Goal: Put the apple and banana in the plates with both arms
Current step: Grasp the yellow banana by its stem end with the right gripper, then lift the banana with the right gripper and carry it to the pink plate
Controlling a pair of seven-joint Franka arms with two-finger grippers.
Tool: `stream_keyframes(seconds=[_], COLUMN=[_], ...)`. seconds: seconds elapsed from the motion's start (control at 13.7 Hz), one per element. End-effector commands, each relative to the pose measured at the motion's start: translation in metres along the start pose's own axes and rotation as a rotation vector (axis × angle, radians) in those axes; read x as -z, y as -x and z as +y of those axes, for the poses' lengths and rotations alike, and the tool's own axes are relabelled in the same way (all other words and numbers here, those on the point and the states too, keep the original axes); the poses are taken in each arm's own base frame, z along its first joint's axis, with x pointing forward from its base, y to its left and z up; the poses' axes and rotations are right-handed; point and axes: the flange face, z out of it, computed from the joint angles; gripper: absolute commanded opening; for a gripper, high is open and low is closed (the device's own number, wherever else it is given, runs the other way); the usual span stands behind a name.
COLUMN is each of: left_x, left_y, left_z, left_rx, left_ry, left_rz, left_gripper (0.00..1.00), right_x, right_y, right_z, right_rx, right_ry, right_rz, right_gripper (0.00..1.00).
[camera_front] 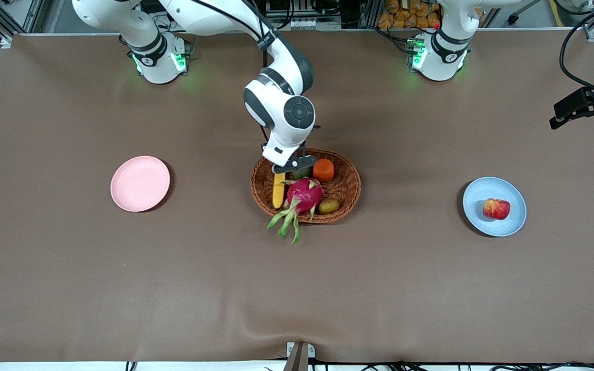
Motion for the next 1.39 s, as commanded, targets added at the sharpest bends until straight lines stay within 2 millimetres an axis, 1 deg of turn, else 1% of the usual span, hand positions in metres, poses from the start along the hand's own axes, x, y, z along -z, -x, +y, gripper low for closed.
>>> stream_keyframes(seconds=[0.0,0.15,0.29,0.44,0.51,0.58,0.73,0.88,1.02,1.09,1.17,1.31], left_x=[0.004,0.003,0.003,0.003,0.003,0.003,0.002,0.003,0.002,0.002,0.002,0.002], left_y=[0.0,0.0,0.0,0.0,0.0,0.0,-0.001,0.0,-0.001,-0.001,-0.001,-0.001], left_z=[0.003,0.004,0.003,0.004,0.003,0.004,0.004,0.005,0.005,0.006,0.006,0.006], left_rx=[-0.005,-0.01,-0.01,-0.009,-0.006,-0.008,-0.008,-0.009,-0.009,-0.011,-0.011,-0.011], left_ry=[-0.022,-0.019,-0.021,-0.015,-0.015,-0.015,-0.015,-0.015,-0.013,-0.015,-0.017,-0.015], left_rz=[0.006,0.004,0.004,0.004,0.003,0.003,0.001,0.003,0.001,0.001,0.001,0.001], left_gripper=[1.0,1.0,1.0,1.0,1.0,1.0,1.0,1.0,1.0,1.0,1.0,1.0], right_x=[0.02,0.039,0.059,0.075,0.087,0.097,0.122,0.14,0.154,0.16,0.161,0.157], right_y=[-0.002,-0.006,-0.01,-0.015,-0.014,-0.018,-0.023,-0.02,-0.019,-0.017,-0.014,-0.002], right_z=[0.004,0.014,0.029,0.044,0.055,0.073,0.121,0.165,0.218,0.244,0.267,0.307], right_rx=[-0.014,-0.028,-0.049,-0.07,-0.084,-0.104,-0.161,-0.212,-0.271,-0.261,-0.239,-0.27], right_ry=[0.008,0.014,0.016,0.01,0.0,-0.019,-0.046,-0.051,-0.068,-0.083,-0.089,-0.098], right_rz=[0.007,-0.014,-0.035,-0.049,-0.048,-0.051,-0.061,-0.1,-0.121,-0.128,-0.148,-0.175], right_gripper=[0.0,0.0,0.0,0.0,0.0,0.0,0.0,0.0,0.0,0.0,0.0,0.0])
